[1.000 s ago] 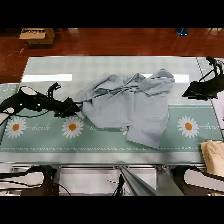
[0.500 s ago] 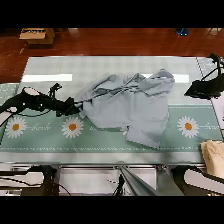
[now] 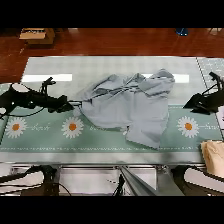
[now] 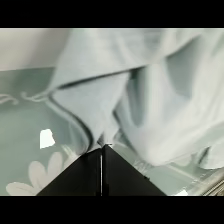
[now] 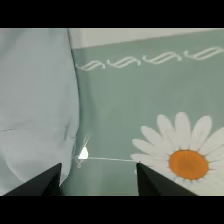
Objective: Fold the shirts.
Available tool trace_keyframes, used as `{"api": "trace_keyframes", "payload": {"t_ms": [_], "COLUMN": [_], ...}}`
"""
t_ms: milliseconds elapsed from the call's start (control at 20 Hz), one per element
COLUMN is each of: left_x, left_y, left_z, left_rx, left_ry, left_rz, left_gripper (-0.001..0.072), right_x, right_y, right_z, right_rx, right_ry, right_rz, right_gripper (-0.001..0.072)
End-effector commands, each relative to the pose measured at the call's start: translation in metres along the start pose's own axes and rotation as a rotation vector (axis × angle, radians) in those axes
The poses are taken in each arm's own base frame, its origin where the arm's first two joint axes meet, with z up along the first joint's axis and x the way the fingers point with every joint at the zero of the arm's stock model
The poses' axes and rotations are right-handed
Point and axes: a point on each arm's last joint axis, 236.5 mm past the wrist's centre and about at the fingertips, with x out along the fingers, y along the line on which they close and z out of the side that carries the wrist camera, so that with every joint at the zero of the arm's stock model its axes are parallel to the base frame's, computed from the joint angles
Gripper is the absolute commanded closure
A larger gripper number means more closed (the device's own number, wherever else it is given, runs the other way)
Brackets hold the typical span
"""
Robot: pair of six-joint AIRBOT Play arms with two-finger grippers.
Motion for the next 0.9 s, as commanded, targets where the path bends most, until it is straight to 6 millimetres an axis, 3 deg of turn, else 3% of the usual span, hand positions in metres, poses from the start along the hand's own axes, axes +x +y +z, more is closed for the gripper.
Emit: {"api": "trace_keyframes", "payload": {"t_ms": [0, 350, 450, 500, 600, 700, 750, 850], "left_x": [-0.018, -0.030, -0.032, -0.034, -0.039, -0.061, -0.081, -0.132], "left_y": [-0.016, -0.032, -0.037, -0.042, -0.053, -0.073, -0.090, -0.130], "left_z": [0.006, 0.011, 0.013, 0.014, 0.021, 0.036, 0.046, 0.068], "left_rx": [0.051, 0.070, 0.074, 0.088, 0.116, 0.170, 0.218, 0.340], "left_ry": [-0.051, -0.096, -0.109, -0.118, -0.140, -0.181, -0.221, -0.340], "left_rz": [-0.013, -0.038, -0.056, -0.071, -0.097, -0.121, -0.129, -0.134], "left_gripper": [0.0689, 0.0689, 0.0689, 0.0689, 0.0689, 0.0689, 0.0690, 0.0690], "right_x": [0.035, 0.105, 0.118, 0.122, 0.123, 0.104, 0.084, 0.020], "right_y": [0.011, 0.030, 0.036, 0.042, 0.056, 0.077, 0.089, 0.125], "right_z": [-0.018, -0.028, -0.025, -0.023, -0.017, -0.011, -0.004, 0.018], "right_rx": [0.096, 0.101, 0.111, 0.088, 0.060, -0.014, -0.091, -0.239], "right_ry": [0.009, -0.040, -0.064, -0.070, -0.088, -0.088, -0.109, -0.238], "right_rz": [0.150, 0.114, 0.087, 0.083, 0.096, 0.146, 0.159, 0.179], "right_gripper": [0.0169, 0.0179, 0.0221, 0.0337, 0.0649, 0.0679, 0.0679, 0.0679]}}
